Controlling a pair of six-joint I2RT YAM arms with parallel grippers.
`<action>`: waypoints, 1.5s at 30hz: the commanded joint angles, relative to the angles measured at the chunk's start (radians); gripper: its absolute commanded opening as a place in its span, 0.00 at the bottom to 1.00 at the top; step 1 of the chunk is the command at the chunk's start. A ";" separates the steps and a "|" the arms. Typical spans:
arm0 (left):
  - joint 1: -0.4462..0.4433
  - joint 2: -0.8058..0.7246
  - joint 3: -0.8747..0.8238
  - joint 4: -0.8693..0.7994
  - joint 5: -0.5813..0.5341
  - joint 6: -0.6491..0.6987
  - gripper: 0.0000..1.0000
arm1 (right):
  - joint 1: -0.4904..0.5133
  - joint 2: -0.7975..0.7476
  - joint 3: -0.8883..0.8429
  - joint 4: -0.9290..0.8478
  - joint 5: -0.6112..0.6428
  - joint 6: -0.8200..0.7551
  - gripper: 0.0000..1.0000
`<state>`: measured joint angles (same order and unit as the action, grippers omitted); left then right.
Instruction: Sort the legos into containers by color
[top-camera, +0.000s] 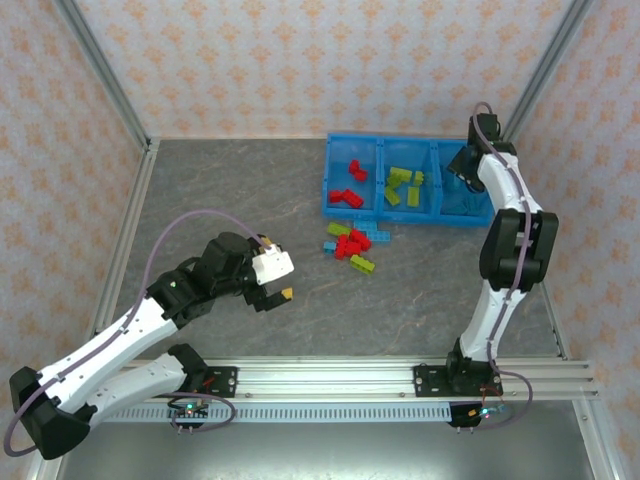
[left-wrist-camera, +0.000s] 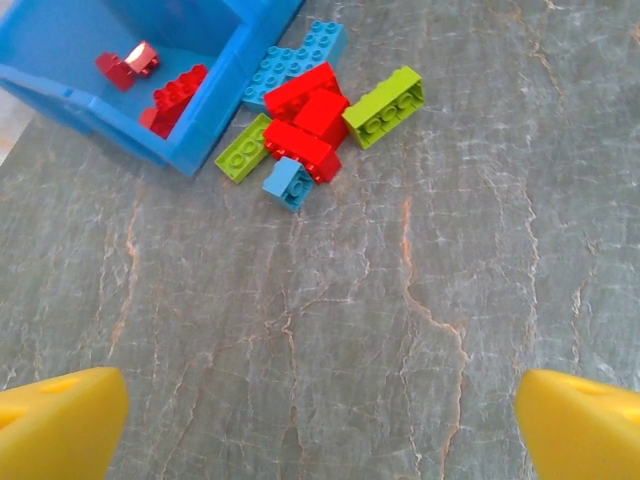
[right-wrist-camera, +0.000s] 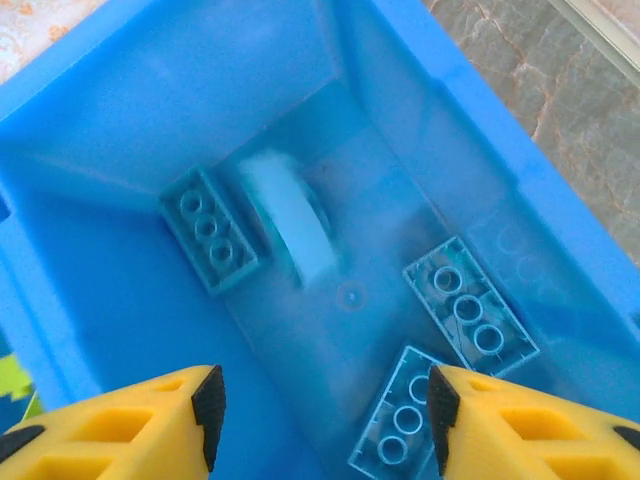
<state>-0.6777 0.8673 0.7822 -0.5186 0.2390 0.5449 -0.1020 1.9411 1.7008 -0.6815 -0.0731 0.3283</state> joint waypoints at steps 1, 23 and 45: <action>0.013 0.019 0.010 0.047 -0.055 -0.095 1.00 | -0.005 -0.197 -0.144 -0.079 -0.060 0.012 0.58; -0.229 0.689 0.447 0.026 -0.166 -1.720 0.83 | 0.369 -1.071 -0.746 -0.233 -0.342 0.172 0.83; -0.229 1.274 0.803 -0.086 -0.255 -1.843 0.63 | 0.369 -1.145 -0.772 -0.257 -0.314 0.174 0.85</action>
<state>-0.9188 2.1239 1.5707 -0.5488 0.0147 -1.2846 0.2623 0.8120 0.9394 -0.9146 -0.4107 0.4908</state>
